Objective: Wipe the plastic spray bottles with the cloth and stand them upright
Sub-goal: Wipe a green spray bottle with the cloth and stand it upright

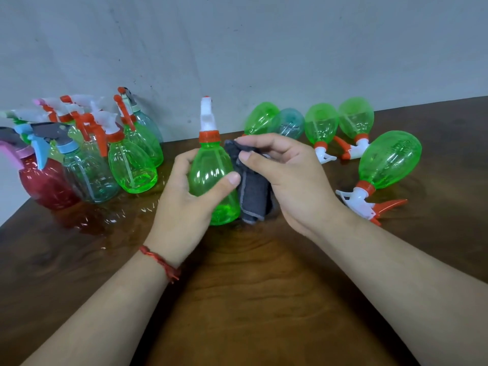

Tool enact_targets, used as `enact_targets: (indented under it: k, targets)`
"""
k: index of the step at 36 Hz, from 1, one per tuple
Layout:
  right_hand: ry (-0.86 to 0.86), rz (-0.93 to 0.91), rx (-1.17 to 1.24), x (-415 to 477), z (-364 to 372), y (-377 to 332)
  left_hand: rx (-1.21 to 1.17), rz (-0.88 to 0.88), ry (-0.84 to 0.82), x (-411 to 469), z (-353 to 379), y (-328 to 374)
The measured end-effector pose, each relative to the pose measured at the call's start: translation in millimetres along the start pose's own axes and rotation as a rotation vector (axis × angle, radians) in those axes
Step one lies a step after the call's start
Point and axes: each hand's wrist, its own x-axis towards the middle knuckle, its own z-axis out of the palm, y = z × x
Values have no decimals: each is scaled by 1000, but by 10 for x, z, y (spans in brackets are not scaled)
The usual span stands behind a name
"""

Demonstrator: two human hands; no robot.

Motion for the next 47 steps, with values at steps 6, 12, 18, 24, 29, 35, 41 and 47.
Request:
enact_targets:
  k: [6, 12, 18, 24, 29, 35, 41, 47]
  targets:
    - [15, -82, -94, -18, 7, 16, -213, -13, -32, 9, -29, 41]
    - [-43, -208, -253, -42, 40, -2, -88, 125, -4, -46, -20, 50]
    - [81, -435, -463, 6, -32, -133, -34, 201, -77, -52, -39, 73]
    - [92, -640, -678, 15, -61, -178, -34, 209, -218, -115, 42, 98]
    - [286, -510, -614, 158, -241, -280, -21, 229, -287, -140, 35, 129]
    - [209, -440, -546, 102, -157, -204, 35, 224, -295, -123, 56, 96]
    - [297, -431, -597, 210, -284, -178, 15, 232, -265, -114, 16, 120]
    - [256, -344, -474, 237, -299, -106, -91, 148, -248, -99, 5, 130]
